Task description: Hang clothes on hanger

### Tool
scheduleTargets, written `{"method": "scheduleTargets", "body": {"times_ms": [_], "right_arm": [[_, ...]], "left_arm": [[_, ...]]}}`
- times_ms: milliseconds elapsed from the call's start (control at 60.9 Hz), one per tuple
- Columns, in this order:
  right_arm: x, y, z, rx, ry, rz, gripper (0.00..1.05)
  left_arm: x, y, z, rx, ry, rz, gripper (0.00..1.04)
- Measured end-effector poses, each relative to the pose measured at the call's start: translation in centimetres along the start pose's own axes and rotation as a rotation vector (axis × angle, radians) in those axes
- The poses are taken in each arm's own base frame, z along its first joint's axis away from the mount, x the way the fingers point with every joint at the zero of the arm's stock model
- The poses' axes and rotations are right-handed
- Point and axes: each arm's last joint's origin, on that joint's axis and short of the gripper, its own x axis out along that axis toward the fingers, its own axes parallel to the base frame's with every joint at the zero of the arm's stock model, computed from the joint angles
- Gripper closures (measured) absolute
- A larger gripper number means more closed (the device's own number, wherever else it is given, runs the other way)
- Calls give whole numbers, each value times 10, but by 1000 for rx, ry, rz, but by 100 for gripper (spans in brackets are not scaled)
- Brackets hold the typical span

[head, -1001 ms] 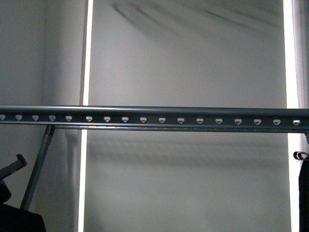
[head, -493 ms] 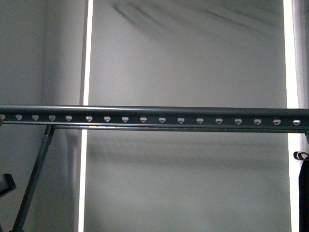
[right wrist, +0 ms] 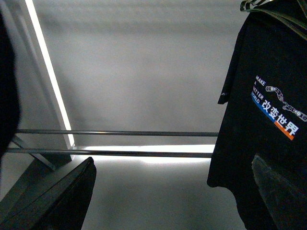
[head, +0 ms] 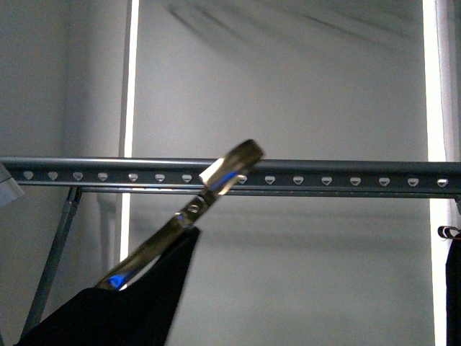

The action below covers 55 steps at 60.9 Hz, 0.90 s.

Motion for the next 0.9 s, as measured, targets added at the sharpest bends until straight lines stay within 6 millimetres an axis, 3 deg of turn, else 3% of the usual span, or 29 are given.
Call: {"method": "scheduleTargets", "body": {"times_ms": [131,394,706,903], "right_arm": [[0,0,0,0,0,0,7],[0,0,0,0,0,0,7],[0,0,0,0,0,0,7],[0,0,0,0,0,0,7]], "left_arm": [[9,4,8,386,-54,8,100],[36,-1,31,923,-96,-80,100],[65,-16,48,1281,-228,-131,100],[65,-16,48,1313,-240,-128,100]]}}
